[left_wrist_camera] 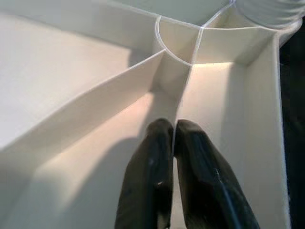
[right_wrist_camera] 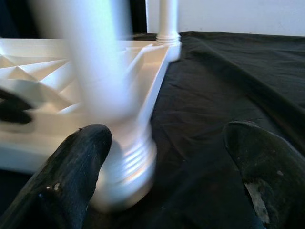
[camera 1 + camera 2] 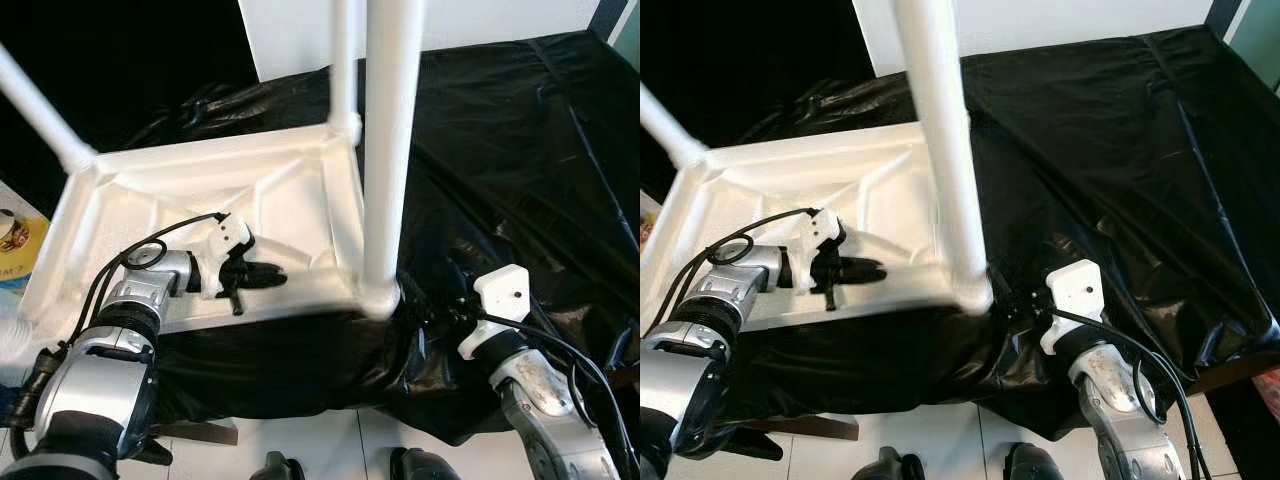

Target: Building children table

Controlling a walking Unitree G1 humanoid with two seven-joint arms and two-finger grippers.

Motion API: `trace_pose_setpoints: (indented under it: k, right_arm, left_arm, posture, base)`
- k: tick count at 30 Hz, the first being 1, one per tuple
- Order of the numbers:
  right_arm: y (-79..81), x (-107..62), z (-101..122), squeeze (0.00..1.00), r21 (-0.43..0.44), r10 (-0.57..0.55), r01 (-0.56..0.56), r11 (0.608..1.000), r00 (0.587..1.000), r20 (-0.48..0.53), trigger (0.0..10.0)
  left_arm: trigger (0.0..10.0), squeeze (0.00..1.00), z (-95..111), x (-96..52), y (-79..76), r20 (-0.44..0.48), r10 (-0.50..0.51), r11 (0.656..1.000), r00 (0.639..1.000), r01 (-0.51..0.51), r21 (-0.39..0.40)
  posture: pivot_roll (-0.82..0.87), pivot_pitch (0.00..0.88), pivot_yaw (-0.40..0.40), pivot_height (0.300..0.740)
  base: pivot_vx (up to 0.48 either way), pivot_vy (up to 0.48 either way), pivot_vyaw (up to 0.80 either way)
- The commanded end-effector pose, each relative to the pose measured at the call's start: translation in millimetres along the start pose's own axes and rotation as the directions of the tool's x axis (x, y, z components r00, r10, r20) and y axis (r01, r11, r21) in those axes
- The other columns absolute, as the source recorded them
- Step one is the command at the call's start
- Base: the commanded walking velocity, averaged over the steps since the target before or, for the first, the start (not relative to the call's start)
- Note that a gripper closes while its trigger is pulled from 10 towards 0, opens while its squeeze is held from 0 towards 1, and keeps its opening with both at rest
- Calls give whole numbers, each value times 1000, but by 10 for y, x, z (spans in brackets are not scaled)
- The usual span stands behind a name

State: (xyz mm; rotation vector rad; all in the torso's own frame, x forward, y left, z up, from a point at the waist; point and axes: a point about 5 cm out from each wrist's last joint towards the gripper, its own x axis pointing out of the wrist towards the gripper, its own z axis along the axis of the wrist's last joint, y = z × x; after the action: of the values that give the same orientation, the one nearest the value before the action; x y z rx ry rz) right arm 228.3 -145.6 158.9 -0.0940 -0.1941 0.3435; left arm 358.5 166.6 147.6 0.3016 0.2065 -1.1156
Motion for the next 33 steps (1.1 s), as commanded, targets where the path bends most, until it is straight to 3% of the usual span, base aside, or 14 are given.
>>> trace_pose_setpoints:
  k: [1,4,6,9,11,12,16,17,21,23,27,30,33]
  right_arm:
    - [6,3,-35,0,0,-13,13,1000,1000,-6,10000]
    - [-16,25,-50,0,4,-43,43,999,999,-8,10000]
    - [-16,25,-50,0,4,-43,43,999,999,-8,10000]
    - [-24,40,-78,0,7,-61,62,998,998,-13,10000]
    - [-24,40,-78,0,7,-61,62,998,998,-13,10000]
    - [-24,46,-94,0,9,-71,71,997,997,-14,10000]
    - [-28,55,-108,0,14,-92,92,996,996,-14,10000]
    - [-38,58,-115,0,16,-110,110,994,994,-12,10000]
    - [-65,58,-131,0,19,-144,145,989,989,-10,10000]
    - [-123,77,-154,0,32,-178,179,983,984,-10,10000]
    - [-153,93,-166,0,39,-188,188,981,982,-12,10000]
    - [-261,202,-223,0,53,-197,197,979,980,-17,10000]
    - [-320,303,-260,0,47,-184,185,982,983,-20,10000]
  left_arm:
    - [10000,0,66,5,39,97,103,994,990,-101,-35]
    - [10000,0,127,159,-54,154,99,995,983,-96,-27]
    - [10000,0,127,159,-54,154,99,995,983,-96,-27]
    - [10000,0,194,384,-250,217,47,999,975,-41,-31]
    - [10000,0,194,384,-250,217,47,999,975,-41,-31]
    - [10000,1000,233,511,-375,251,9,999,968,2,-43]
    - [10000,1000,295,642,-525,280,-33,999,960,42,-28]
    - [10000,0,334,664,-566,289,-35,999,957,42,-17]
    - [10000,0,412,644,-611,319,-21,1000,948,25,-9]
    - [10000,0,476,535,-658,356,10,1000,934,-7,-11]
    - [10000,0,493,479,-687,366,24,1000,930,-19,-15]
    - [10000,0,504,314,-842,381,53,999,923,-48,-22]
    - [10000,0,494,257,-926,378,61,998,924,-58,-18]
  posture:
    - [-77,105,83,740]
    - [-73,104,79,740]
    - [-73,104,79,740]
    - [-72,103,80,740]
    - [-72,103,80,740]
    - [-72,105,84,740]
    - [-75,114,92,740]
    - [-75,118,95,740]
    - [-74,121,96,740]
    - [-75,124,92,740]
    - [-70,123,87,740]
    - [-53,117,64,740]
    - [-40,110,43,740]
  base:
    - [0,0,0]
    - [0,0,0]
    - [0,0,0]
    - [0,0,0]
    - [0,0,0]
    - [0,0,0]
    - [0,0,0]
    - [0,0,0]
    - [0,0,0]
    - [0,0,0]
    - [0,0,0]
    - [0,0,0]
    - [0,0,0]
